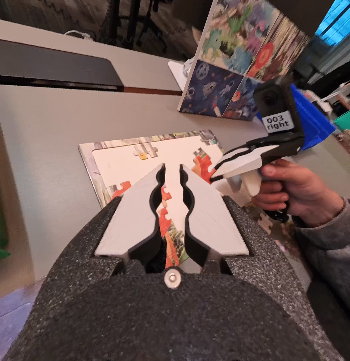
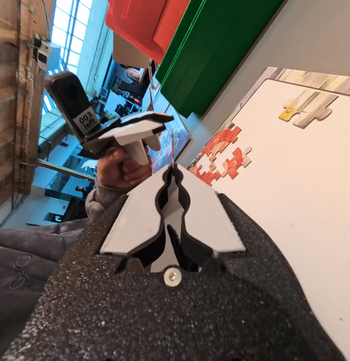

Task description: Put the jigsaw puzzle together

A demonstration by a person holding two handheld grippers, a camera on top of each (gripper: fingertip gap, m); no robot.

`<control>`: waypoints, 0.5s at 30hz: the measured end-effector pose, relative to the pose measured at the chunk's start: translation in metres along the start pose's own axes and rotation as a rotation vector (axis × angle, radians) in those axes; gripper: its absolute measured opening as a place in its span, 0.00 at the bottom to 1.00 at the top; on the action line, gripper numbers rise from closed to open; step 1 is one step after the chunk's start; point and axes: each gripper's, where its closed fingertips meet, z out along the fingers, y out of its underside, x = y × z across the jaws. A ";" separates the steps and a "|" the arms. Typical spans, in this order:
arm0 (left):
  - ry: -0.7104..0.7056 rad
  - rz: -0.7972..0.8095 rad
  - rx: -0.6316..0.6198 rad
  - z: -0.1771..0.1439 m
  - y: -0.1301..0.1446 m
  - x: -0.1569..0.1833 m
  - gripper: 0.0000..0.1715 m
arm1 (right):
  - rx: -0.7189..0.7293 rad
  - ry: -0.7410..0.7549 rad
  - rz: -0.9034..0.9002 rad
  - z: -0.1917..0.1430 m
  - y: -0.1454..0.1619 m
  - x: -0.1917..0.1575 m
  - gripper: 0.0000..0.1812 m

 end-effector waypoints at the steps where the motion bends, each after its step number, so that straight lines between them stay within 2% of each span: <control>1: -0.020 0.013 -0.024 0.002 0.004 -0.002 0.08 | 0.015 0.005 0.014 0.000 -0.001 0.004 0.01; 4: -0.086 0.020 -0.062 0.009 0.013 -0.011 0.08 | 0.064 0.006 0.051 -0.003 -0.007 0.012 0.01; 7: -0.337 0.039 -0.085 0.005 0.018 -0.054 0.08 | 0.076 0.075 0.026 -0.005 -0.010 0.021 0.01; 9: -0.428 0.058 -0.150 0.000 0.029 -0.073 0.07 | 0.044 0.170 -0.034 -0.002 -0.005 0.029 0.01; 12: -0.393 0.028 -0.148 0.002 0.031 -0.069 0.06 | -0.016 0.280 -0.114 0.005 0.005 0.037 0.01; 15: -0.386 0.048 -0.123 0.003 0.026 -0.065 0.04 | -0.069 0.293 -0.146 0.014 0.014 0.036 0.01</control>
